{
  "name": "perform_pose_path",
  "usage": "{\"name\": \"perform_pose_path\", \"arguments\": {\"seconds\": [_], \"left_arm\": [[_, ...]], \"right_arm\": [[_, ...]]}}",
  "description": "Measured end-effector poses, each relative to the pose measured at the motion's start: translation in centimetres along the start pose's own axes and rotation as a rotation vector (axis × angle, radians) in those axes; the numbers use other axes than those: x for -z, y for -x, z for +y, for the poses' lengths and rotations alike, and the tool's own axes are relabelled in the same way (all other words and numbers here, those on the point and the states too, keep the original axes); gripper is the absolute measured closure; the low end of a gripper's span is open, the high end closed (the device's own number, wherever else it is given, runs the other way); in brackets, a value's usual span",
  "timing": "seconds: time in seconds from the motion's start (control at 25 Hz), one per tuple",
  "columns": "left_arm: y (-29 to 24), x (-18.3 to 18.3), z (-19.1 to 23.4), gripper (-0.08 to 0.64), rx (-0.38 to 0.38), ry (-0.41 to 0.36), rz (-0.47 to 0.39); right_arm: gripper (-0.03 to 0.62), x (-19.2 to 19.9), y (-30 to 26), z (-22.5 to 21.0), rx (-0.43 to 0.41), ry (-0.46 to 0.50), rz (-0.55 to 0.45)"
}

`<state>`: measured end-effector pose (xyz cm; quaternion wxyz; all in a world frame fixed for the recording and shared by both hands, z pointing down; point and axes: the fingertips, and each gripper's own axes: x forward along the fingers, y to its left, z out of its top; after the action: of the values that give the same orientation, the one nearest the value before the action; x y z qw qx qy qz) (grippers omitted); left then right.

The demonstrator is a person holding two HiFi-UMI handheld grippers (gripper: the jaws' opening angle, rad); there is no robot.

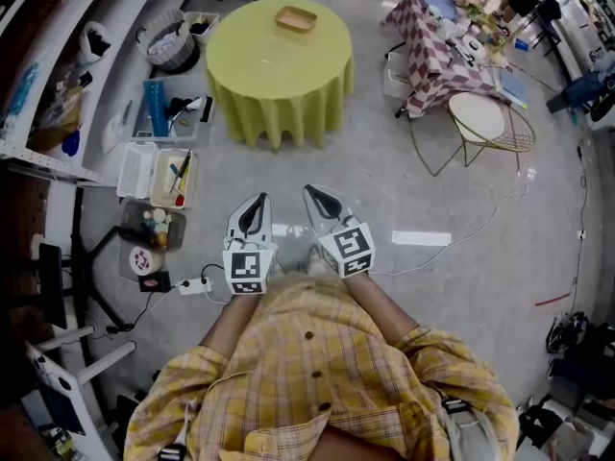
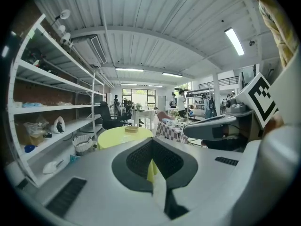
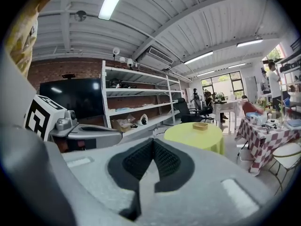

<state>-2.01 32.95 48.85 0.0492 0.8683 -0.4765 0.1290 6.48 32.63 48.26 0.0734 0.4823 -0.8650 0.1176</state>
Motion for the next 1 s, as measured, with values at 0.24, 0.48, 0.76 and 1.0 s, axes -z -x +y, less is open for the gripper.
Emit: {"name": "perform_pose_path", "arguments": {"seconds": [0.24, 0.48, 0.76, 1.0], "left_arm": [[-1.3, -0.3, -1.3, 0.557, -0.034, 0.031, -0.007], [-2.1, -0.3, -4.6, 0.558, -0.032, 0.036, -0.010], [-1.8, -0.3, -5.7, 0.557, -0.061, 0.005, 0.011], [-1.8, 0.4, -5.8, 0.558, -0.074, -0.005, 0.020]], "right_arm": [[0.595, -0.4, 0.7, -1.7, -0.030, 0.011, -0.013], [0.595, -0.8, 1.7, -2.9, -0.025, 0.060, -0.030], [0.595, -0.5, 2.6, -3.2, -0.055, 0.043, -0.030], [0.595, 0.3, 2.8, -3.7, -0.039, 0.033, -0.028]]}}
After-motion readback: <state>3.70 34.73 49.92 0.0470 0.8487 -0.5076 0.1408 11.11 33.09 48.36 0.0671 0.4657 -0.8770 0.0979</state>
